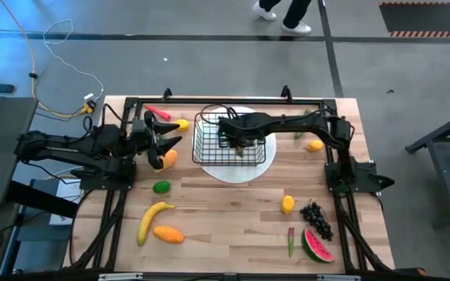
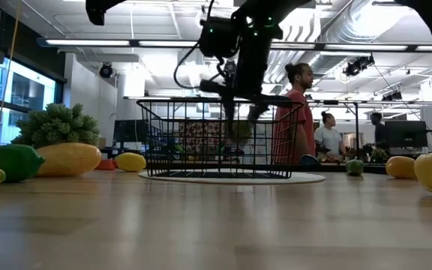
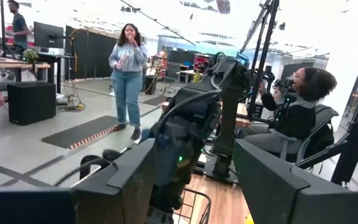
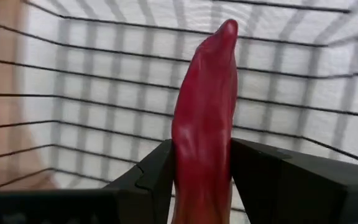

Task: Build produce basket
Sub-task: Put the red chili pepper into the wire basket

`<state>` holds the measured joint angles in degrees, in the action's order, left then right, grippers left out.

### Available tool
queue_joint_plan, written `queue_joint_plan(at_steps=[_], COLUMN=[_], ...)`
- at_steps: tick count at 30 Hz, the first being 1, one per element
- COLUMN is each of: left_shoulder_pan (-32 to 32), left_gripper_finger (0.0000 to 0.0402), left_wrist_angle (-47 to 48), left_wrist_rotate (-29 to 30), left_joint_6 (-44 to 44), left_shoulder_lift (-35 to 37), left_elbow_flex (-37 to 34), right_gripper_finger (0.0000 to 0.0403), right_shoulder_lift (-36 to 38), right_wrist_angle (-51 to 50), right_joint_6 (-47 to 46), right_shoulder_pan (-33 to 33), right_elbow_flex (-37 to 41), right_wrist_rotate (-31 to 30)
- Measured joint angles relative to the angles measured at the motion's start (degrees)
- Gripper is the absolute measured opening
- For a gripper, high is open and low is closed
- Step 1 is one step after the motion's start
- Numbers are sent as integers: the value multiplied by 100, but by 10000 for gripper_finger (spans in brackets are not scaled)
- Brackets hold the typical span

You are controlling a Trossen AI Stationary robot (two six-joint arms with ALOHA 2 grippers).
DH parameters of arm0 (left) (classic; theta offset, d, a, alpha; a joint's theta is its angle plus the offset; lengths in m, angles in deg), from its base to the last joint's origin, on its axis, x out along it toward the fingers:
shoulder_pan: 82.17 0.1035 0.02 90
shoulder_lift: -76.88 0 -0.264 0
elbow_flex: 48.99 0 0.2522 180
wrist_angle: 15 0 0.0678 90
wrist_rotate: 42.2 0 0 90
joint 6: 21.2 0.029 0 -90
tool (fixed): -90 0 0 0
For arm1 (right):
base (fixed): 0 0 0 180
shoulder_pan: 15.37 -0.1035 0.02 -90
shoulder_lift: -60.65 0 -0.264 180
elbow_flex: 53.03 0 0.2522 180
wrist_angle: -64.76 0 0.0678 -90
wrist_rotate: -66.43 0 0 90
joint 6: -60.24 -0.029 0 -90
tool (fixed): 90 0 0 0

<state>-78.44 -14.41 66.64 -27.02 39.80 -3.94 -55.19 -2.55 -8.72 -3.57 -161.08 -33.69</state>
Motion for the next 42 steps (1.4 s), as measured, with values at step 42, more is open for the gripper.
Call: queue_joint_plan(at_steps=[42], left_shoulder_pan=[-2], left_gripper_finger=[202], left_wrist_angle=[-3], left_wrist_rotate=[170], left_joint_6=[4], left_shoulder_lift=[-3], left_elbow_flex=[0], right_gripper_finger=[128], right_shoulder_lift=[-283], right_wrist_angle=[25], right_joint_6=[9981], right_shoulder_pan=[248], right_elbow_flex=[-710], right_wrist_rotate=[1540])
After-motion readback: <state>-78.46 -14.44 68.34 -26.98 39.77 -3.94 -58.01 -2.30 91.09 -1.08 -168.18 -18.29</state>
